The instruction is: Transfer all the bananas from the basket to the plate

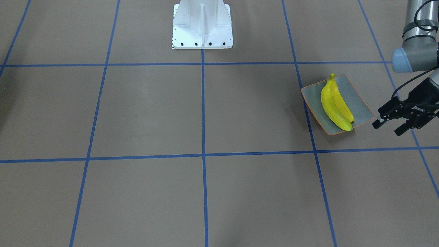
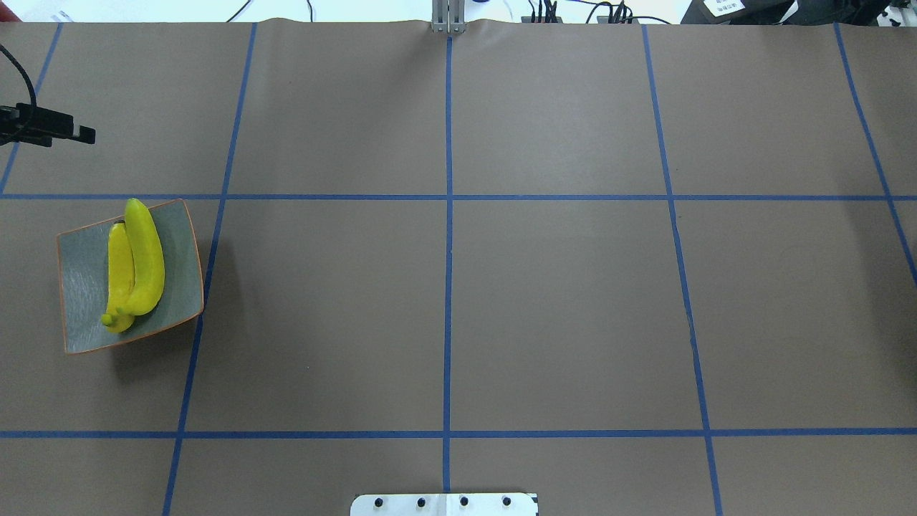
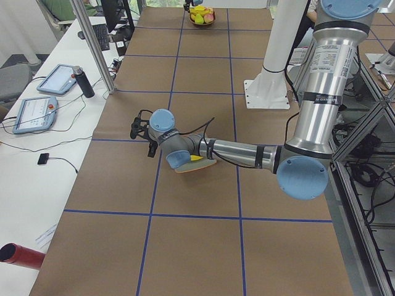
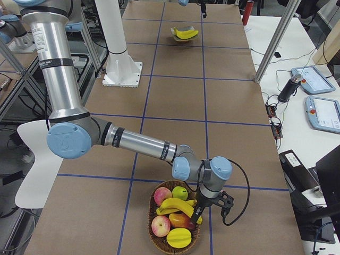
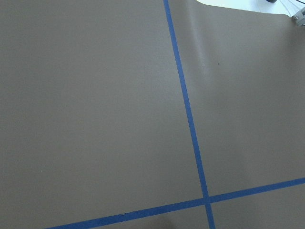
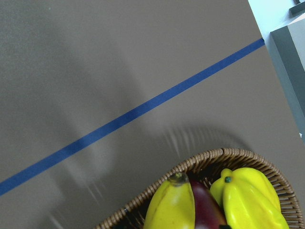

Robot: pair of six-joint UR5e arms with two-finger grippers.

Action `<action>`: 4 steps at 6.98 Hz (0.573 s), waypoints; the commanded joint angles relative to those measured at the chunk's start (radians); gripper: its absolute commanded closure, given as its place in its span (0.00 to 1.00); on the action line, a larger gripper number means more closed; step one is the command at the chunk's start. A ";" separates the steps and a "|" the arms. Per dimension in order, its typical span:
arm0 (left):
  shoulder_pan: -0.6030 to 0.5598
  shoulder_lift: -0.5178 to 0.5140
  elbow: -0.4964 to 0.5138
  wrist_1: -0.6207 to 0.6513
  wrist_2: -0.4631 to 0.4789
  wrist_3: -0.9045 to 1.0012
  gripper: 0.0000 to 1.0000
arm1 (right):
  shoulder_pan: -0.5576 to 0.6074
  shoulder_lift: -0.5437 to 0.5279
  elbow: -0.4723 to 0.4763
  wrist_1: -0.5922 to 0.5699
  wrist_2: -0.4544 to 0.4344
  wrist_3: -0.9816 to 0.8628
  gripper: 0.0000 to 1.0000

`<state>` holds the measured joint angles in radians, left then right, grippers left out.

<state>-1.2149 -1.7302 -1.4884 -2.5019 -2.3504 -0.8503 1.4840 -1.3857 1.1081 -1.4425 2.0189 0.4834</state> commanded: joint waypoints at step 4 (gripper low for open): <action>0.000 0.001 0.002 -0.003 0.003 0.001 0.00 | -0.034 -0.013 -0.004 0.001 -0.005 -0.008 0.13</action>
<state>-1.2149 -1.7290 -1.4865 -2.5034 -2.3480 -0.8498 1.4558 -1.3927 1.1048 -1.4419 2.0159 0.4813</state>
